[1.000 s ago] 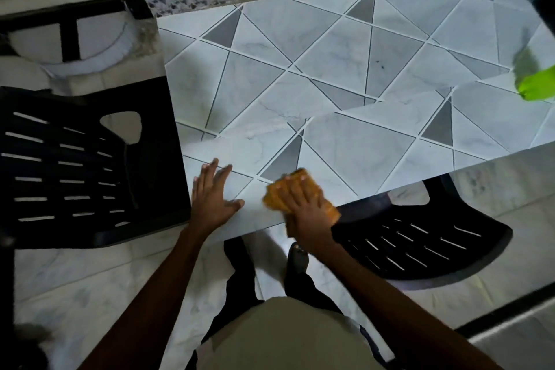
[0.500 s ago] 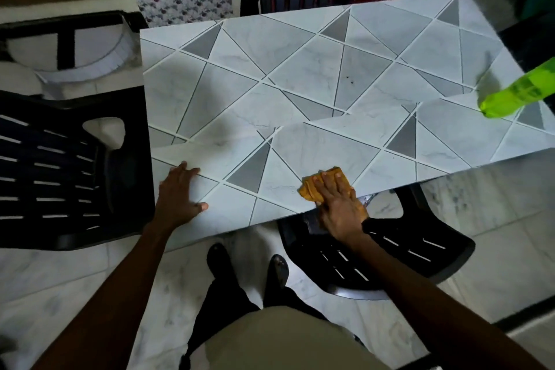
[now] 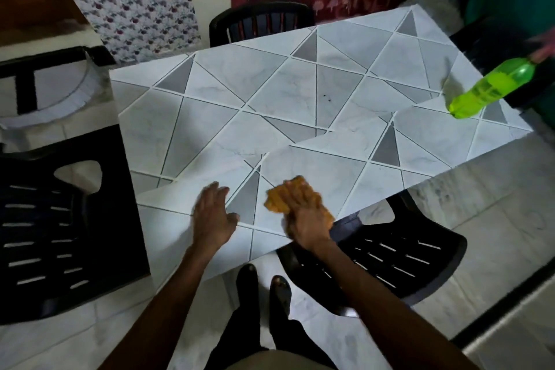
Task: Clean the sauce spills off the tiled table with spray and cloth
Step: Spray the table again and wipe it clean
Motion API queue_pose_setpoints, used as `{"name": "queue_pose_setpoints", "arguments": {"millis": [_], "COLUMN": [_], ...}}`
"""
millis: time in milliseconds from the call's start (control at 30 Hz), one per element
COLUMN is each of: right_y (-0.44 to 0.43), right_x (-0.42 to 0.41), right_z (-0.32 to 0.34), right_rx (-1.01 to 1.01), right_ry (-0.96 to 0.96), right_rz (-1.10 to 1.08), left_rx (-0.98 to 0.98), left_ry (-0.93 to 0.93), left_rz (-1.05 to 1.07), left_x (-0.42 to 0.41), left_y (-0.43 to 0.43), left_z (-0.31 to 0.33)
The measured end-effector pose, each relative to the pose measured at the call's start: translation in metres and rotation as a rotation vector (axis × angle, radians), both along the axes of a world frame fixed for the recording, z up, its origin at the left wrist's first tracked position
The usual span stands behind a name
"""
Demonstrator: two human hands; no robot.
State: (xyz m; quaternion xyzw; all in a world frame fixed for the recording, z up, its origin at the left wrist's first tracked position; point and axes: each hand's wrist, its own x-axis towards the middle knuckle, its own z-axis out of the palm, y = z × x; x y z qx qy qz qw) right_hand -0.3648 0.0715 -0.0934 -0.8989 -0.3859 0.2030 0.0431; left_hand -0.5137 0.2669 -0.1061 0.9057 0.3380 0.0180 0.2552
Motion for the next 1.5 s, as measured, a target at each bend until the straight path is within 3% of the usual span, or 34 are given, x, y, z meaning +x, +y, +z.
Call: {"name": "queue_pose_setpoints", "arguments": {"millis": [100,200,267,400,467,567,700,867,1033,1200,1267,1367,1433,1500], "right_y": [-0.041,-0.058,-0.047,-0.017,-0.002,0.004,-0.033,-0.13,-0.201,-0.175,-0.153,-0.125,-0.116,-0.114], "right_x": [0.052,0.054,0.018,-0.028,-0.012,0.04,0.128,0.216,0.292,0.292,0.26,0.221,0.221,0.24], "right_z": [-0.005,-0.006,-0.01,-0.008,-0.001,-0.009,-0.021,-0.028,-0.037,-0.024,-0.024,-0.028,-0.022,-0.021], "right_rx": [-0.091,-0.073,-0.078,0.011,-0.028,0.028,0.029,0.056,0.084,0.089,0.104,0.098,0.099,0.055], "right_ry": [0.003,0.02,-0.074,-0.05,0.046,-0.011,-0.047,-0.08,-0.074,-0.147,-0.207,-0.043,0.026,-0.01], "right_rz": [-0.309,-0.521,-0.425,-0.134,-0.025,-0.008,-0.202,-0.611,-0.757,-0.674,-0.419,0.161,0.297,0.293], "left_rx": [-0.018,-0.04,-0.044,0.046,0.079,0.079,0.022,-0.056,-0.069,-0.065,-0.098,-0.069,-0.061,-0.059], "left_ry": [0.004,0.03,0.041,0.044,0.023,-0.009,-0.001,0.157,0.225,0.176,0.207,0.19,0.178,0.194], "left_rz": [-0.145,-0.282,-0.302,-0.238,-0.188,-0.149,-0.167,-0.21,0.01,0.019,0.027,0.043,0.039,0.034], "left_x": [0.021,0.037,0.043,0.058,0.063,0.079,0.111,0.149,0.182,0.2,0.206,0.207,0.205,0.205], "left_y": [-0.012,-0.022,-0.026,-0.037,-0.04,-0.045,-0.068,-0.116,-0.158,-0.192,-0.207,-0.216,-0.215,-0.214], "left_z": [-0.002,-0.009,-0.014,-0.012,-0.01,-0.016,-0.025,-0.025,-0.018,-0.018,-0.017,-0.025,-0.032,-0.032]}}
